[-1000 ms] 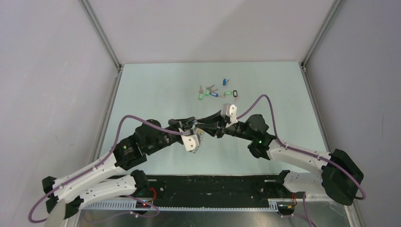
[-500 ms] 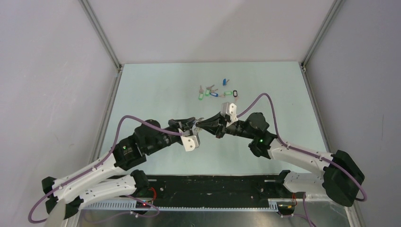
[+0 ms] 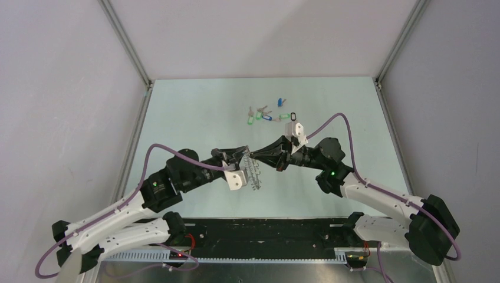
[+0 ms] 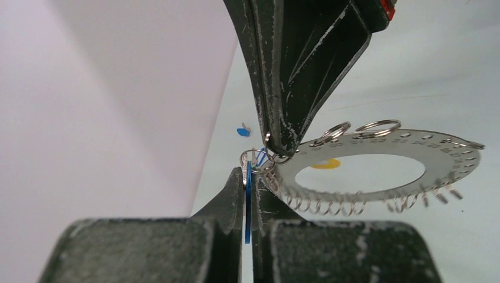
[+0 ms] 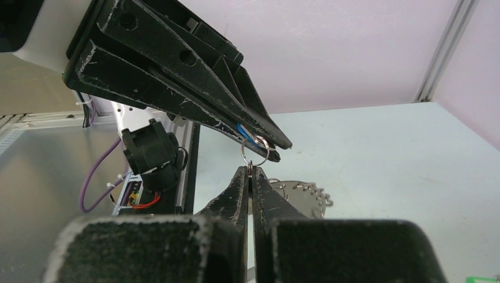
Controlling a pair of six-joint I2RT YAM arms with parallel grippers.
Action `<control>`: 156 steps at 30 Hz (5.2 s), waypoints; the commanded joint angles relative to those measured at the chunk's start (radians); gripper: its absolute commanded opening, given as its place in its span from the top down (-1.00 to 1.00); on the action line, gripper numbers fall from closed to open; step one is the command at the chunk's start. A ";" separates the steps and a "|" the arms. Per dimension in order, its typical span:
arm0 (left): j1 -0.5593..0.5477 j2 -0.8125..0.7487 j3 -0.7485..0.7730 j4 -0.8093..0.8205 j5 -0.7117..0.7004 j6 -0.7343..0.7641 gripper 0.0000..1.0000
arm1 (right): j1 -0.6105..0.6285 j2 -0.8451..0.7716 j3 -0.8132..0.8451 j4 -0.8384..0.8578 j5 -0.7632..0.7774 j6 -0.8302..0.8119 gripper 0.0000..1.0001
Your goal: Remove the keys from the keyring
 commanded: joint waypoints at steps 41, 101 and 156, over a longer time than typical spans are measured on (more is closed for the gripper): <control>-0.025 0.012 -0.042 0.047 0.046 0.078 1.00 | 0.080 -0.011 0.067 -0.125 0.881 0.426 1.00; -0.118 0.207 0.008 -0.180 0.300 0.156 1.00 | 0.054 -0.132 0.068 -0.202 1.296 0.749 1.00; -0.101 0.215 0.107 -0.220 0.030 0.180 1.00 | -0.207 -0.277 -0.037 -0.401 0.383 0.117 -0.20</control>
